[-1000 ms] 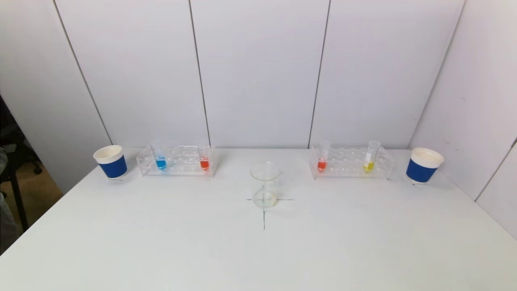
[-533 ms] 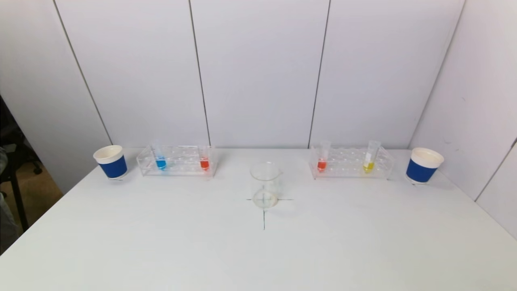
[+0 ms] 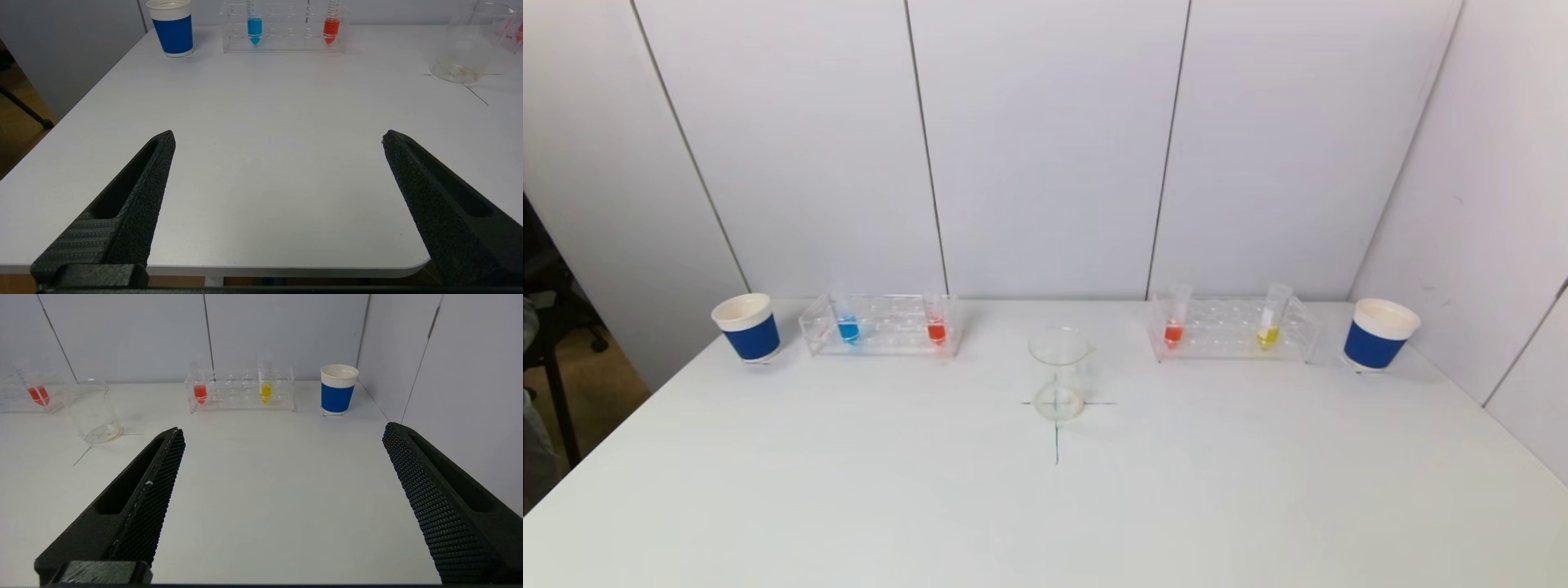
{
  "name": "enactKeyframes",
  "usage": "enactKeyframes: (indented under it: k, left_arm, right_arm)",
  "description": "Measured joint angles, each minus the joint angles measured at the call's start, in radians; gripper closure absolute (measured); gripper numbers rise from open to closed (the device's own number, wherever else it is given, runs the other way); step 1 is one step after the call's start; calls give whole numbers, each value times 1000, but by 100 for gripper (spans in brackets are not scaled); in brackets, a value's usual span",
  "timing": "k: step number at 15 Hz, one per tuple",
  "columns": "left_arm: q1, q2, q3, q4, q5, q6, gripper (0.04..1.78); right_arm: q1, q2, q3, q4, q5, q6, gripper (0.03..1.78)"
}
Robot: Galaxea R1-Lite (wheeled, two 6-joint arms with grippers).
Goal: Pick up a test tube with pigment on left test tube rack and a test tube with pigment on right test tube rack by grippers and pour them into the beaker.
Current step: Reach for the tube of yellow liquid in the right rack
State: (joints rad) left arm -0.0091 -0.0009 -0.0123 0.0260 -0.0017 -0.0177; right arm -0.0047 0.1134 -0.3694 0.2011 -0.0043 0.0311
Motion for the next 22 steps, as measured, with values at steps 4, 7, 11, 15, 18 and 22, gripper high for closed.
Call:
enactKeyframes:
  k: [4,7,11,15,18,22]
  left_arm:
    - [0,0,0,0,0,0,5]
    - [0,0,0,0,0,0,5]
    - [0,0,0,0,0,0,5]
    - [0,0,0,0,0,0,5]
    - [0,0,0,0,0,0,5]
    - [0,0,0,0,0,0,5]
  right_arm:
    - [-1,173,-108,-58,37,-1,5]
    - [-4,330,-130,-218,41,0,5]
    - [-4,514,-133,-393,43,-3,5]
    - [-4,704,-114,-559,43,-5,5]
    - [2,840,-89,-690,42,-2,5]
    - [20,998,-44,-863,41,1,5]
